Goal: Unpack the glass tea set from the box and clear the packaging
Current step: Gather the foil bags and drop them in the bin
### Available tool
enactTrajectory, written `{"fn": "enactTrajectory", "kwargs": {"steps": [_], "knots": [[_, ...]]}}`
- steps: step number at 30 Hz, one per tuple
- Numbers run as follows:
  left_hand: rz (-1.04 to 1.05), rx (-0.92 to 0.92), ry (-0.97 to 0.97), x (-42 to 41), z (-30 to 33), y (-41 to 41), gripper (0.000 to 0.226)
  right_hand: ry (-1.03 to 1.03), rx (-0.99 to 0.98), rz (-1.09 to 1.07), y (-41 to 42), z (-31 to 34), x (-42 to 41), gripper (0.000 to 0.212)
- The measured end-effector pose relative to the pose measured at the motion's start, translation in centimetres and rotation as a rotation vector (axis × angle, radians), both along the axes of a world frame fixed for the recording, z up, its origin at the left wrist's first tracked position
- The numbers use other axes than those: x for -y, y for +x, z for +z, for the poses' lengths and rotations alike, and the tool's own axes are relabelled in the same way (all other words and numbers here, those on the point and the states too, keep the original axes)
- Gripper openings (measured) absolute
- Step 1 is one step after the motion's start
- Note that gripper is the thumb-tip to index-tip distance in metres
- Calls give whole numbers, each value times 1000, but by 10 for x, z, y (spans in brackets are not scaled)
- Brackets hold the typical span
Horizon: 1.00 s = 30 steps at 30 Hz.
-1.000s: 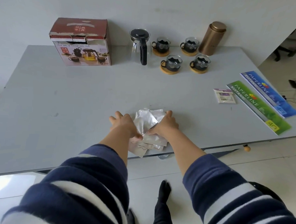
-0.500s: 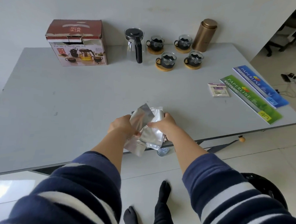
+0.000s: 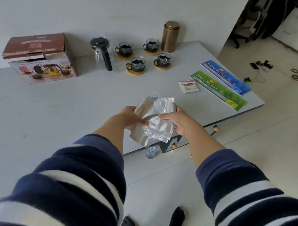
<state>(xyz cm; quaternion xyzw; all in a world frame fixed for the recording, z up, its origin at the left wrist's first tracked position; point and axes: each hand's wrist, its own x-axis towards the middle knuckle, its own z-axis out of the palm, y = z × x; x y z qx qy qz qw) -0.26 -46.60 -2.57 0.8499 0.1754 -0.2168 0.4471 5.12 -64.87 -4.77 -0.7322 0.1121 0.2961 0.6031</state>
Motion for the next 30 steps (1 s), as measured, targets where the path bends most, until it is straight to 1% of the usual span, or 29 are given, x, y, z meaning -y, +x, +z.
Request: {"fn": "enactTrajectory", "kwargs": {"steps": [3,4,5,9,12,13,16,19,22,26,28,30], "knots": [[-126,-21,-17,41,4,21,66,65,-79,-11,6,11,53,37],[-163,-24,-24,58,4,28,66,70,-92,-19,6,14,74,30],[-203,-27,-24,77,4,35,65,77,-100,-31,6,16,95,29],[-341,-39,-50,170,1,63,62,49,-106,-162,6,16,191,42],[-425,-46,-88,253,-3,79,63,46,-117,-278,1,12,270,44],[-445,-52,-98,281,-6,83,63,51,-120,-328,0,9,297,48],[-495,-78,-144,360,-19,95,68,35,-109,-475,-5,-4,373,72],[-502,-70,-175,437,-41,105,77,-27,-56,-637,-9,-21,435,69],[-447,-31,-177,500,-74,114,79,-83,-2,-779,-11,-49,486,70],[-423,-54,-175,555,-132,123,74,-183,28,-831,-10,-105,536,71],[-471,-70,-151,573,-163,127,85,-207,-10,-843,-9,-137,555,75],[-614,-78,11,584,-191,131,106,-232,-104,-786,-11,-167,568,86]]}}
